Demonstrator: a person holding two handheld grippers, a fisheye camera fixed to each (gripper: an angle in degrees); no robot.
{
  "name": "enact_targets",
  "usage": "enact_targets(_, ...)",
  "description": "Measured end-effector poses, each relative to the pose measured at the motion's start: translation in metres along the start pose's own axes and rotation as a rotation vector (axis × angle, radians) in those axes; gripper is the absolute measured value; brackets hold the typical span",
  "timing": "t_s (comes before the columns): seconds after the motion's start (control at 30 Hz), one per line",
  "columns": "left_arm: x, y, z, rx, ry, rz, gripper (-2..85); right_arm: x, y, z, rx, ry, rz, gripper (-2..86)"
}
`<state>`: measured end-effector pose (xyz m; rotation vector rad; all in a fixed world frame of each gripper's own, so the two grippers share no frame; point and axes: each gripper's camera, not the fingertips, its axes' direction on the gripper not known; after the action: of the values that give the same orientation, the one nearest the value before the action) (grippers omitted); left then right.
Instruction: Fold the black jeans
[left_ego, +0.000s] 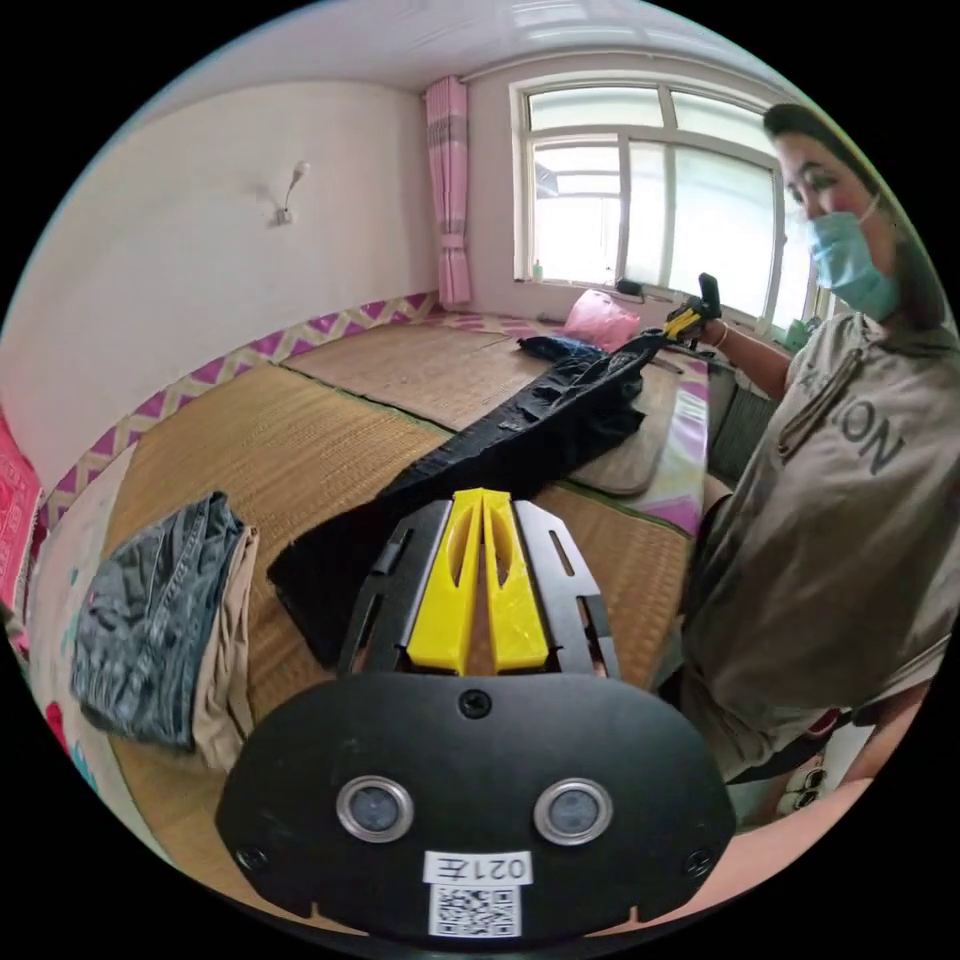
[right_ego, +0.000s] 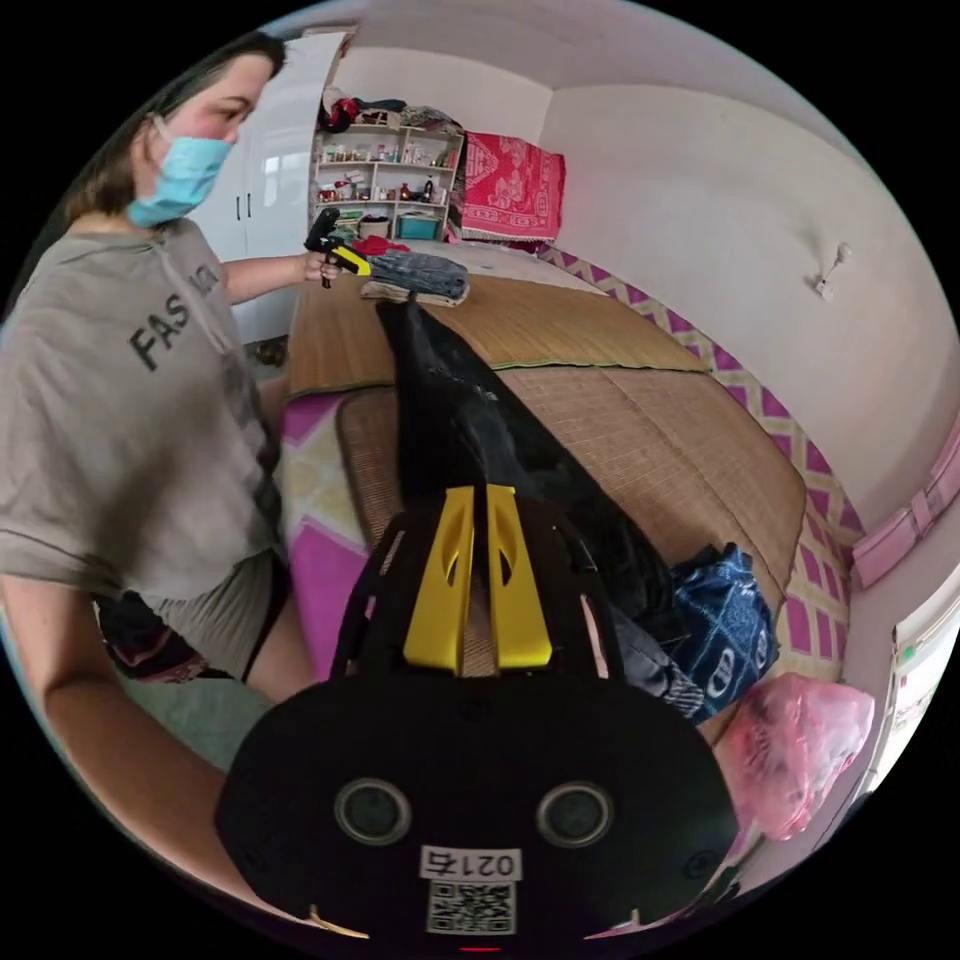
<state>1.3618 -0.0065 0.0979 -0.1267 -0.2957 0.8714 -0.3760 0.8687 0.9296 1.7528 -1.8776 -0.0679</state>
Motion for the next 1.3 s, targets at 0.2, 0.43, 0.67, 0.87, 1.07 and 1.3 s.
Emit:
enact_targets(0.2,0.077,0.043,-0.028,-0.073,-0.276,-0.040,2.3,-0.101,0.074,-0.007,-0.065,-0.038,0.069,0.1)
enact_targets(0.43,0.068,0.011,0.080,-0.412,-0.279,0.176,14.7,-0.084,0.128,-0.012,0.023,-0.040,0.234,-0.1)
enact_targets(0.67,0.073,0.002,0.118,-0.465,-0.331,0.278,3.1,-0.080,0.147,-0.031,0.050,-0.026,0.252,-0.2)
enact_targets(0.87,0.084,-0.006,0.125,-0.468,-0.346,0.325,-0.8,-0.083,0.165,-0.038,0.059,-0.024,0.277,-0.3)
enact_targets(1.07,0.091,-0.007,0.081,-0.405,-0.329,0.289,0.0,-0.083,0.184,-0.044,0.075,-0.034,0.300,-0.2)
enact_targets(1.3,0.082,-0.011,0.105,-0.545,-0.308,0.371,5.6,-0.082,0.194,-0.048,0.076,-0.044,0.307,-0.1)
